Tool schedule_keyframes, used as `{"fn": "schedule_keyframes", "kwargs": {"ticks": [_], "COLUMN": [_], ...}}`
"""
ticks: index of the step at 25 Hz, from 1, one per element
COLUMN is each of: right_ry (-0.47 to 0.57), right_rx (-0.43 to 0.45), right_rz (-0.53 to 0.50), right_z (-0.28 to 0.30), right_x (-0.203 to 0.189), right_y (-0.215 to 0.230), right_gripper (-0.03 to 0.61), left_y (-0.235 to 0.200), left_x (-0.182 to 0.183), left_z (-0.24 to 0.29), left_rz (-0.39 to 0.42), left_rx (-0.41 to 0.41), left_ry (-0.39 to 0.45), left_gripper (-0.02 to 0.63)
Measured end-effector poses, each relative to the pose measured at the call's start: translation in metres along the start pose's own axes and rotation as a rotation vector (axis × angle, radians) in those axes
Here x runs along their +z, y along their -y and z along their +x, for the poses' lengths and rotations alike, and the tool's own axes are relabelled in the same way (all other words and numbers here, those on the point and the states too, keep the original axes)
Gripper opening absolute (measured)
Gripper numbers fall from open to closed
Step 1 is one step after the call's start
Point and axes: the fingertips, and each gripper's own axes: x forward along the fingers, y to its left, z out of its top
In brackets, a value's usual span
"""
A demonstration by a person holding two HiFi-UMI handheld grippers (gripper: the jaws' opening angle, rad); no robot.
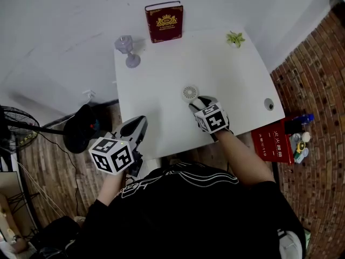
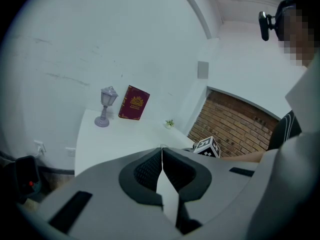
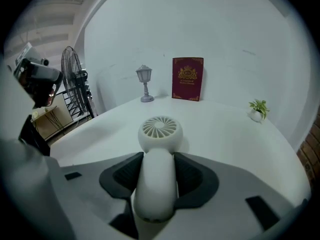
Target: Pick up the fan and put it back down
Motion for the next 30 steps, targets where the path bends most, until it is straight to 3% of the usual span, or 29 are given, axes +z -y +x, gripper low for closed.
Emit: {"fn": "schedule_keyframes", "kwargs": {"ticks": [12,16,20,23,25,28,30], "right_ry": [-0.029,-0.016,0.042,0.153,0.248,0.4,0.475], "right_rx": [-0.016,-0.028,0.008,0.088,0.175,0.279,0.302], "right_rz": [-0.013,-0.002,0.013,0.028,0.036,0.033,0.027], "right_z": [0.006,0.0,-0.02,-0.05,-0.078,-0.123,-0.149], "right_x": [-0.011,-0.01,0.005,0.037,0.063,0.098,0.113], "right_y": [0.003,0.007,0.004,-0.015,-0.037,-0.072,-0.086], "right_gripper": [0.2,0.298,0.33,0.331,0.308,0.174,0.103], "left_y": [-0.007,-0.009,-0.009,-0.001,0.003,0.016,0.029], "left_x": [-0.011,-0.012,-0.013,-0.01,-0.006,0.003,0.012], "left_z": [-0.003,-0.003,-0.001,-0.004,-0.008,-0.018,-0.027], "left_rz": [-0.021,-0.028,-0.035,-0.024,-0.017,-0.016,-0.002], "left_rx": [0.021,0.023,0.018,0.005,-0.002,-0.028,-0.056], "left_ry": [-0.024,-0.022,-0.026,-0.022,-0.011,0.015,0.038], "left_gripper": [0.032,0.032,0.032,0.032,0.032,0.032,0.032]}}
